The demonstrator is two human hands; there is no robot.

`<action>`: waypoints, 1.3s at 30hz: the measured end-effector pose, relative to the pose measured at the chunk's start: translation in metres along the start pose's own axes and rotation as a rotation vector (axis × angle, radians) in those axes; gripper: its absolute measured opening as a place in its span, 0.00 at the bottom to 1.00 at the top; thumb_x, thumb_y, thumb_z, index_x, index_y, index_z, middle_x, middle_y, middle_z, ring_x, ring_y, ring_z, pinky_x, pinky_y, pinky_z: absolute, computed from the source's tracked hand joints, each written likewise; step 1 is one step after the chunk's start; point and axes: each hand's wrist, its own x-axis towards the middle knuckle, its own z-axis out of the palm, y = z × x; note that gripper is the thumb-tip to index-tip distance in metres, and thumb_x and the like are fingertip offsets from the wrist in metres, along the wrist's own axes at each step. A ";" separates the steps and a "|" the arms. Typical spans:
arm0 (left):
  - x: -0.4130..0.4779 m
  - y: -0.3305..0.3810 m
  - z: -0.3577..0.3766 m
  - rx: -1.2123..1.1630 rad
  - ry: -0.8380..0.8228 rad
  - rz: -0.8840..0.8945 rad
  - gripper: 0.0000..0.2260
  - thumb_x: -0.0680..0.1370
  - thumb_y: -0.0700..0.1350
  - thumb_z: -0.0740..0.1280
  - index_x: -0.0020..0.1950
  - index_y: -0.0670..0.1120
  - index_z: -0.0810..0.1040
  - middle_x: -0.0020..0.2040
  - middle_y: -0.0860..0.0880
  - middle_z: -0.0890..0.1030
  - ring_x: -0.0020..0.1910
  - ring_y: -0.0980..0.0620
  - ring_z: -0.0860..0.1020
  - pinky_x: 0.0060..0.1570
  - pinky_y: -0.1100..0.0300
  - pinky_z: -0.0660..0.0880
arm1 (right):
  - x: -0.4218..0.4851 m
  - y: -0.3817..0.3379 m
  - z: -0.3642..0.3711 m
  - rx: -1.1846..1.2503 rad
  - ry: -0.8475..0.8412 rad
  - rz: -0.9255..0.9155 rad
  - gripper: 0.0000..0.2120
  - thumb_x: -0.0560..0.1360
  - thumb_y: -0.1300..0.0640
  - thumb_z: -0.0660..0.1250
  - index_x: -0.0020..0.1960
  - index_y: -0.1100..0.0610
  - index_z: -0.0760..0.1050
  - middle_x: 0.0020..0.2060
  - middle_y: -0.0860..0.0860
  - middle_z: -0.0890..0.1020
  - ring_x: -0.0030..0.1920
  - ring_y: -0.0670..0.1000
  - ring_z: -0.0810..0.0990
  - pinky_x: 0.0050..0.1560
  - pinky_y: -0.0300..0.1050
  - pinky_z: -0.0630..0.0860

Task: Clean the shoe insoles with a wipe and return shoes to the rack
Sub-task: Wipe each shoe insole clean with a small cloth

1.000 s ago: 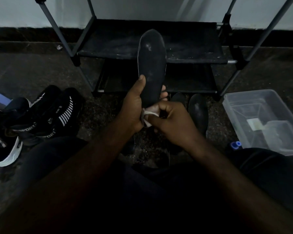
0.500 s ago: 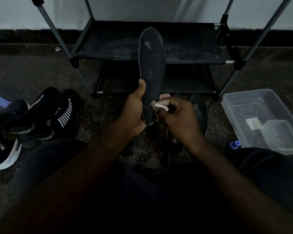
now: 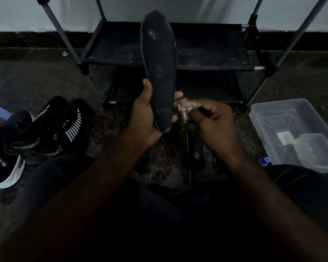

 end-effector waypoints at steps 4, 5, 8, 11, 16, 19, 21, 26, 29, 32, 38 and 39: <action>0.000 -0.002 0.001 0.035 -0.011 -0.026 0.34 0.81 0.64 0.47 0.51 0.39 0.82 0.47 0.40 0.83 0.51 0.44 0.81 0.58 0.47 0.76 | -0.009 -0.001 0.011 -0.185 -0.064 -0.168 0.07 0.74 0.65 0.70 0.50 0.61 0.84 0.49 0.52 0.83 0.52 0.45 0.82 0.56 0.37 0.77; -0.001 -0.002 0.001 0.047 -0.018 -0.034 0.35 0.81 0.64 0.47 0.48 0.39 0.83 0.46 0.40 0.83 0.49 0.45 0.82 0.56 0.49 0.78 | -0.012 0.000 0.014 -0.226 -0.084 -0.225 0.06 0.73 0.64 0.70 0.49 0.61 0.84 0.48 0.52 0.83 0.52 0.44 0.81 0.55 0.37 0.76; -0.003 -0.004 0.002 0.067 -0.014 -0.016 0.32 0.81 0.63 0.48 0.51 0.41 0.83 0.48 0.41 0.83 0.50 0.46 0.82 0.52 0.53 0.80 | -0.019 0.004 0.020 -0.452 -0.182 -0.407 0.06 0.74 0.65 0.69 0.49 0.61 0.83 0.47 0.54 0.82 0.49 0.49 0.81 0.51 0.40 0.77; -0.005 -0.003 0.005 0.054 0.003 0.017 0.29 0.82 0.61 0.48 0.60 0.41 0.77 0.51 0.40 0.81 0.51 0.45 0.81 0.50 0.53 0.80 | -0.020 0.008 0.022 -0.678 -0.132 -0.450 0.09 0.73 0.65 0.69 0.53 0.60 0.81 0.47 0.54 0.82 0.48 0.54 0.79 0.48 0.46 0.76; -0.005 -0.002 0.004 0.051 0.019 0.047 0.30 0.82 0.62 0.48 0.63 0.40 0.74 0.50 0.41 0.81 0.49 0.46 0.81 0.52 0.49 0.79 | -0.021 0.003 0.022 -0.507 -0.175 -0.373 0.07 0.73 0.67 0.70 0.49 0.60 0.83 0.44 0.52 0.84 0.46 0.49 0.82 0.48 0.45 0.79; -0.006 -0.002 0.003 0.034 0.024 0.045 0.30 0.81 0.63 0.48 0.62 0.39 0.75 0.50 0.41 0.80 0.48 0.46 0.81 0.53 0.47 0.78 | -0.024 0.000 0.024 -0.420 -0.230 -0.348 0.07 0.72 0.68 0.71 0.49 0.60 0.84 0.44 0.50 0.85 0.45 0.44 0.82 0.48 0.36 0.78; -0.006 -0.002 0.004 0.042 0.012 0.053 0.30 0.82 0.62 0.47 0.63 0.39 0.74 0.50 0.41 0.80 0.48 0.46 0.81 0.51 0.49 0.79 | -0.020 0.003 0.021 -0.452 -0.174 -0.317 0.07 0.72 0.67 0.71 0.48 0.59 0.84 0.44 0.49 0.84 0.45 0.44 0.82 0.48 0.35 0.78; -0.006 -0.003 0.007 0.050 0.023 0.036 0.30 0.82 0.63 0.47 0.61 0.40 0.75 0.50 0.42 0.81 0.48 0.46 0.81 0.52 0.49 0.79 | -0.025 -0.003 0.024 -0.349 -0.192 -0.179 0.07 0.72 0.67 0.72 0.49 0.59 0.84 0.44 0.47 0.85 0.45 0.41 0.83 0.48 0.32 0.77; -0.007 -0.004 0.007 0.025 0.000 0.038 0.31 0.82 0.62 0.47 0.61 0.38 0.74 0.49 0.42 0.80 0.47 0.46 0.80 0.53 0.48 0.78 | -0.029 -0.007 0.027 -0.263 -0.208 -0.142 0.07 0.73 0.66 0.72 0.50 0.59 0.84 0.45 0.49 0.86 0.46 0.41 0.83 0.50 0.34 0.79; -0.007 -0.004 0.008 0.052 -0.013 0.046 0.31 0.82 0.62 0.46 0.59 0.38 0.75 0.48 0.42 0.81 0.47 0.46 0.79 0.51 0.51 0.78 | -0.023 -0.005 0.023 -0.323 -0.104 -0.162 0.09 0.73 0.64 0.73 0.53 0.59 0.83 0.47 0.46 0.85 0.49 0.41 0.82 0.51 0.34 0.78; -0.010 -0.002 0.006 0.043 -0.052 -0.070 0.37 0.79 0.67 0.48 0.48 0.38 0.83 0.45 0.40 0.78 0.48 0.42 0.72 0.55 0.50 0.73 | -0.031 -0.013 0.030 -0.167 -0.197 -0.154 0.13 0.73 0.66 0.71 0.56 0.56 0.77 0.45 0.48 0.84 0.45 0.45 0.84 0.47 0.43 0.82; -0.010 -0.002 0.006 0.027 -0.079 -0.070 0.37 0.79 0.68 0.47 0.47 0.39 0.83 0.45 0.40 0.75 0.44 0.44 0.70 0.47 0.54 0.72 | -0.029 -0.013 0.029 -0.170 -0.179 -0.167 0.13 0.74 0.66 0.72 0.56 0.57 0.76 0.46 0.48 0.84 0.46 0.44 0.84 0.48 0.42 0.81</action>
